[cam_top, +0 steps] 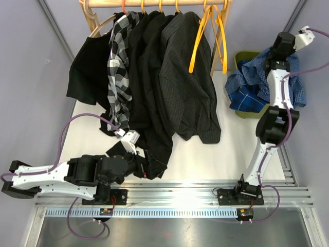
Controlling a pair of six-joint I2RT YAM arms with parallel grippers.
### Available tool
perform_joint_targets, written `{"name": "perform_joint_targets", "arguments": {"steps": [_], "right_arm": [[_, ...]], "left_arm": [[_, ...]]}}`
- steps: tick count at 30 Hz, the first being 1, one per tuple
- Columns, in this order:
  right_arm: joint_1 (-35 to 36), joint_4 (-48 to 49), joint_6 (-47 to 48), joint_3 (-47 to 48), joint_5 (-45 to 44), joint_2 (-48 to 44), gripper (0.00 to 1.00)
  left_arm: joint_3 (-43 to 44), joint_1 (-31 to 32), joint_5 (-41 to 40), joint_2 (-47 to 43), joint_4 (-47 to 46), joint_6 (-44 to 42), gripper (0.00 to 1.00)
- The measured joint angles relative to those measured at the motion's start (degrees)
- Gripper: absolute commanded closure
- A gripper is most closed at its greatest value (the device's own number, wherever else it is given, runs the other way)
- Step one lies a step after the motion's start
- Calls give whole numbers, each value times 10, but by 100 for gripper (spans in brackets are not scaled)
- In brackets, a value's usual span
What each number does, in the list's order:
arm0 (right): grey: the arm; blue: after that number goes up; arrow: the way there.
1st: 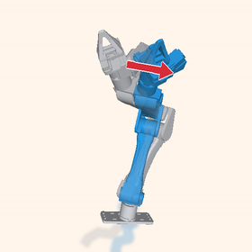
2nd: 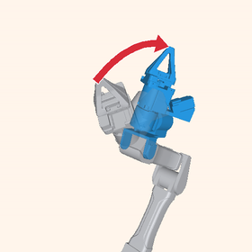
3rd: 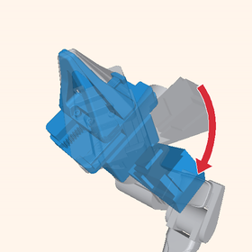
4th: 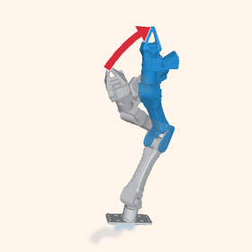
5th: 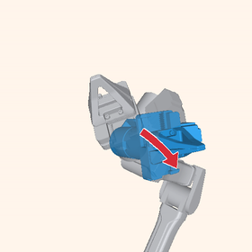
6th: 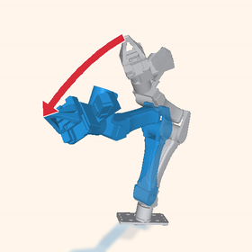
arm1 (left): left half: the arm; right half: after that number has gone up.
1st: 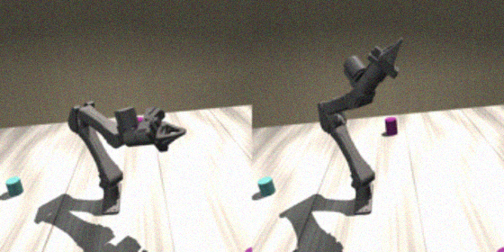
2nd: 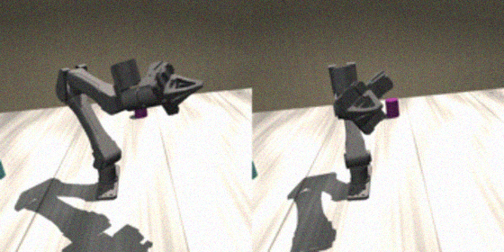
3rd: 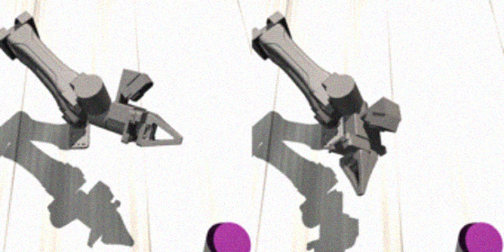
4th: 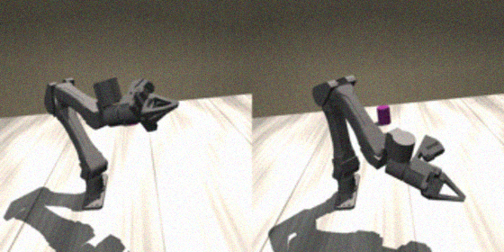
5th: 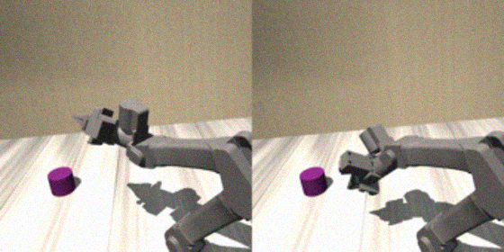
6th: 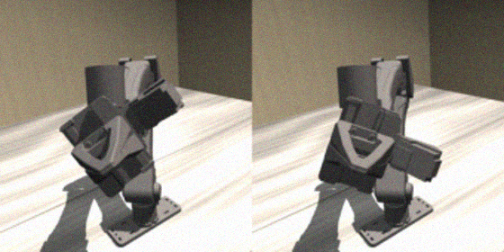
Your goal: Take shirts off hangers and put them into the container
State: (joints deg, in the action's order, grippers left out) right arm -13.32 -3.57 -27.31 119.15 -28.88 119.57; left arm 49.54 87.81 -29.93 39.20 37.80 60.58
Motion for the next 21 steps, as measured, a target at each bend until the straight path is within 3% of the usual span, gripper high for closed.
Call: {"name": "perform_joint_targets", "arguments": {"steps": [3, 5, 8, 15, 21], "right_arm": [[0, -139, -14, 167, 47, 104, 100], [1, -226, -30, 212, 73, 132, 100], [1, -314, -52, 207, 106, 133, 100], [1, -416, -88, 71, 172, 137, 100], [1, -478, -76, 118, 192, 203, 100]], "left_arm": [[-5, 0, 1, -3, -2, 6, 1], [-8, 0, 0, -7, -4, 7, 1], [-14, 0, 0, -10, -10, 7, 1], [-24, 0, 4, -20, -19, 7, 1], [-67, 0, 9, -53, -34, 8, 1]]}}
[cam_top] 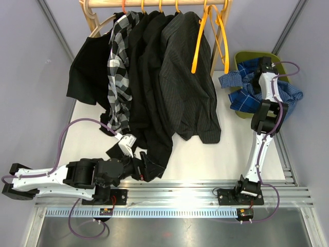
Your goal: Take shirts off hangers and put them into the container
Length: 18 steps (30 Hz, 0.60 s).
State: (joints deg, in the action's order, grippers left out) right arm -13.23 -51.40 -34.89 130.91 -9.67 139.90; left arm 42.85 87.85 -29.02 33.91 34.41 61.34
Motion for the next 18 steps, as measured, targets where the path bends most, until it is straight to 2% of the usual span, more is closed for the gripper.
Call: {"name": "perform_joint_targets", "arguments": {"steps": [5, 8, 9, 11, 12, 14, 16, 18], "right_arm": [[-2, -32, 14, 59, 35, 23, 99], [-6, -56, 11, 119, 74, 56, 89], [-7, -64, 9, 139, 85, 65, 68], [-8, -75, 8, 158, 102, 74, 52], [-7, -71, 14, 154, 106, 69, 33], [-3, -42, 24, 106, 102, 41, 11], [10, 15, 39, 1, 78, -31, 1], [23, 61, 53, -99, 57, -119, 1]], "left_arm": [[-14, 0, 1, -28, -17, -4, 1], [-14, 0, 1, -32, -28, -9, 1], [-14, 0, 2, -32, -29, -10, 1], [-14, 0, 4, -34, -30, -10, 1], [-15, 0, 5, -36, -31, -11, 1], [-20, 1, 6, -44, -35, -14, 1], [-21, 1, 6, -48, -33, -18, 1], [-21, 1, 6, -49, -33, -27, 1]]}}
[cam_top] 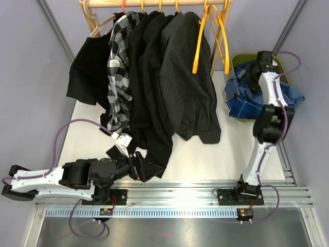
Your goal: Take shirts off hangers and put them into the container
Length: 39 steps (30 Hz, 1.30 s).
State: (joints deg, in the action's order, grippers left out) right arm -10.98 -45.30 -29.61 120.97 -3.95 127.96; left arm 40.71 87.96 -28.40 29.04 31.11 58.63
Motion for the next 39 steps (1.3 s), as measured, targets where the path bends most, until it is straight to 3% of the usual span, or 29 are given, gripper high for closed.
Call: {"name": "perform_joint_targets", "arguments": {"steps": [3, 8, 13, 18, 24, 28, 33, 39], "right_arm": [[23, 45, 14, -88, -21, -144, 1], [60, 177, 48, -150, -76, -377, 1], [104, 246, 76, -215, -122, -579, 1], [143, 229, 86, -270, -49, -712, 3], [213, 166, 87, -262, 132, -715, 1], [312, 119, 101, -236, 173, -678, 1], [546, 70, 150, -145, 78, -570, 0], [654, 16, 198, 45, -103, -387, 1]], "left_arm": [[0, 0, 0, 0, 0, -15, 1], [1, 2, -1, 0, 0, -37, 1], [1, 3, -3, -7, 3, -52, 1], [1, 3, -8, -37, 11, -60, 1], [0, 3, -17, -60, 25, -64, 1], [0, 3, -20, -62, 28, -66, 1], [0, 3, -21, -62, 31, -69, 1], [0, 3, -23, -72, 35, -72, 1]]}}
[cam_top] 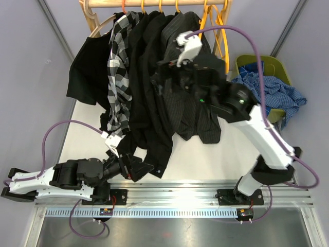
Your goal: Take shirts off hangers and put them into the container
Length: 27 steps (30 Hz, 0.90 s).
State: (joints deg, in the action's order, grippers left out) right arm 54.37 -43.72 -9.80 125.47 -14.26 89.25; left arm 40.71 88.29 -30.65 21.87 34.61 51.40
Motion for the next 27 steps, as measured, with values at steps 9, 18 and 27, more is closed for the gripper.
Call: {"name": "perform_joint_targets", "arguments": {"steps": [9, 18, 27], "right_arm": [[44, -16, 41, 192, -296, 190, 4], [45, 79, 81, 113, -438, 189, 15], [7, 118, 68, 108, -474, 198, 34]], "left_arm": [[-16, 0, -2, -30, 2, 1, 1], [-43, 0, -2, -60, 5, 12, 1], [-57, 1, 6, -65, -4, 20, 1]]}}
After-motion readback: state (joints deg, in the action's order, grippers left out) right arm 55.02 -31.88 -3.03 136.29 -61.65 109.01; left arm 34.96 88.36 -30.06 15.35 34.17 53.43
